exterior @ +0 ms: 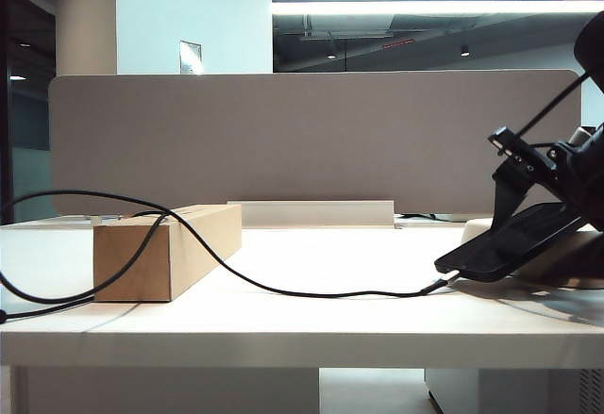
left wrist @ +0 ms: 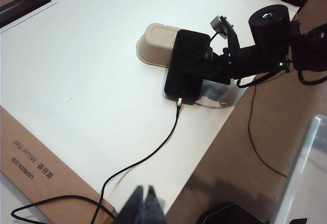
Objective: Pick up the charging cable and the phone, plug the charging cable into the charging port on the phone, and finally place them back on the table.
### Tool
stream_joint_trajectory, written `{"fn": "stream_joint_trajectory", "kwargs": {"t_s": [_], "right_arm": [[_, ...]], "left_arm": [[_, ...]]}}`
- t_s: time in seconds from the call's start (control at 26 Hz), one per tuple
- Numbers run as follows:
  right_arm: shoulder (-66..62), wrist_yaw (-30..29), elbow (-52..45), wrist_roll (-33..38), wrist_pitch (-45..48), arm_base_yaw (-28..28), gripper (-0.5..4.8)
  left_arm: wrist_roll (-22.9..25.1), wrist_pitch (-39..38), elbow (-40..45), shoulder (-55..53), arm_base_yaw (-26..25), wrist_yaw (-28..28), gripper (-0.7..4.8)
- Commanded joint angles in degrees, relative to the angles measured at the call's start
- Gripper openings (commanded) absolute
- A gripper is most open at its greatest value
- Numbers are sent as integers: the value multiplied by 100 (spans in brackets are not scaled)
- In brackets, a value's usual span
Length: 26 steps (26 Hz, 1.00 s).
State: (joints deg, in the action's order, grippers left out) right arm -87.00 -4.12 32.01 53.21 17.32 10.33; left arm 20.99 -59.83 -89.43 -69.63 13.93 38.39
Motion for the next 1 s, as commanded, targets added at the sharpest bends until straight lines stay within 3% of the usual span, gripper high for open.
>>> {"fn": "stream_joint_trajectory", "kwargs": {"t_s": [0.04, 0.19, 0.54, 0.73, 0.85, 1.0], "right_arm": [[70, 17, 33, 35, -293, -7, 350], [184, 44, 31, 35, -625, -7, 404], [1211, 142, 31, -157, -1547, -9, 405], [2387, 326, 22, -962, -2142, -9, 393], [3167, 433, 22, -1676, -2295, -7, 308], [4325, 826, 9, -2693, -2538, -7, 112]], "left_arm": [[7, 33, -2, 24, 4, 26, -6], [7, 26, -2, 31, 4, 26, -6], [28, -79, -2, 105, 4, 17, -6], [175, -138, -2, 188, 4, 17, -6], [275, -138, 63, 262, 4, -20, -6], [273, -74, 483, 522, -7, -579, -6]]}}
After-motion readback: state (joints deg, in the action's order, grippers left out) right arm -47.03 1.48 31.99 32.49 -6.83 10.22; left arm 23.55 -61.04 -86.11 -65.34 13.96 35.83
